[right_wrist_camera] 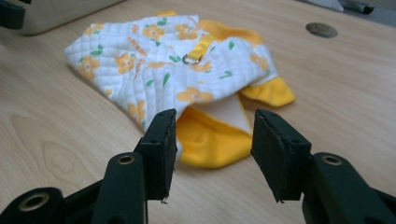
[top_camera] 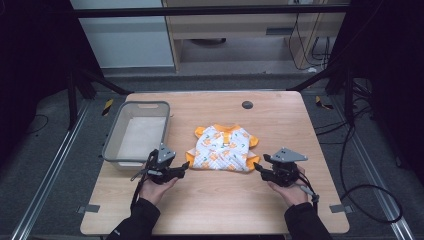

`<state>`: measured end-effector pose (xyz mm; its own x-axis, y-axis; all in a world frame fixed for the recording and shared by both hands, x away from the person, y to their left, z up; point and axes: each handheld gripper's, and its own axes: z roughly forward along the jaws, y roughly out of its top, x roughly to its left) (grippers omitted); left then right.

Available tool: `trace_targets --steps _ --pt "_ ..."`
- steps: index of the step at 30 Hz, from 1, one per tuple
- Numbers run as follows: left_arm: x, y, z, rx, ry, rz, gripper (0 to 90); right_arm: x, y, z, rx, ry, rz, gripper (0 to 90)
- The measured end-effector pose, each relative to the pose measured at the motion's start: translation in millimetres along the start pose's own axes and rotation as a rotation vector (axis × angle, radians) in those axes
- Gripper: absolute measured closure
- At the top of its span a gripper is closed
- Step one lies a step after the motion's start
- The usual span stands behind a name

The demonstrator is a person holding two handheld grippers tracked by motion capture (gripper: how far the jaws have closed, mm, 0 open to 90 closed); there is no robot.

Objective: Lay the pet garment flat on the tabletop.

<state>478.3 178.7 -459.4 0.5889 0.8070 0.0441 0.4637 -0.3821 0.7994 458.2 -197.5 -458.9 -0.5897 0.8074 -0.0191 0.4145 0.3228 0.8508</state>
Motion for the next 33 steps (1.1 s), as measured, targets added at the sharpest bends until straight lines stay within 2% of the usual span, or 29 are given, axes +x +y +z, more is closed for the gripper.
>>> trace_targets --steps 3,8,11,12,15,19,21,22,25,26,30,32,33 --pt "-0.6 -2.1 5.0 -0.006 -0.026 -0.005 36.3 3.8 -5.3 6.1 0.017 0.006 -0.017 49.5" --pt "-0.8 -7.0 17.7 0.028 -0.044 -0.004 38.1 10.5 -10.2 18.7 0.039 0.033 -0.014 51.3" --pt "-1.8 -8.2 22.2 0.045 -0.045 0.003 38.2 12.9 -12.0 27.7 0.058 0.037 -0.019 53.0" --pt "-3.6 -8.9 26.2 0.055 -0.028 0.015 38.5 13.7 -12.7 31.5 0.066 0.04 -0.02 53.3" --pt "-5.3 -9.4 31.6 0.063 -0.041 0.019 41.1 15.5 -13.8 38.8 0.088 0.053 -0.022 55.0" --pt "-6.1 -9.9 34.8 0.055 -0.041 0.04 47.6 17.0 -15.2 44.8 0.103 0.055 -0.033 56.4" --pt "-6.1 -10.7 37.7 0.063 -0.051 0.038 49.4 17.6 -15.4 47.6 0.106 0.053 -0.041 57.3" --pt "-7.0 -11.4 40.8 0.075 -0.055 0.042 52.6 17.6 -15.7 50.2 0.108 0.068 -0.028 58.5" --pt "-8.2 -12.2 44.1 0.088 -0.073 0.043 56.1 17.2 -16.0 51.4 0.113 0.073 -0.025 61.5" --pt "-8.9 -12.3 45.2 0.101 -0.075 0.039 58.0 16.3 -16.6 52.6 0.12 0.072 -0.025 66.2" --pt "-9.8 -12.4 47.2 0.112 -0.078 0.033 63.6 14.9 -16.8 54.0 0.134 0.071 -0.019 71.8" --pt "-9.4 -12.3 46.8 0.115 -0.085 0.025 68.8 14.7 -16.7 54.8 0.143 0.078 -0.013 75.9" --pt "-9.9 -12.3 46.5 0.116 -0.085 0.025 74.2 15.3 -16.3 54.9 0.146 0.077 -0.017 79.0"
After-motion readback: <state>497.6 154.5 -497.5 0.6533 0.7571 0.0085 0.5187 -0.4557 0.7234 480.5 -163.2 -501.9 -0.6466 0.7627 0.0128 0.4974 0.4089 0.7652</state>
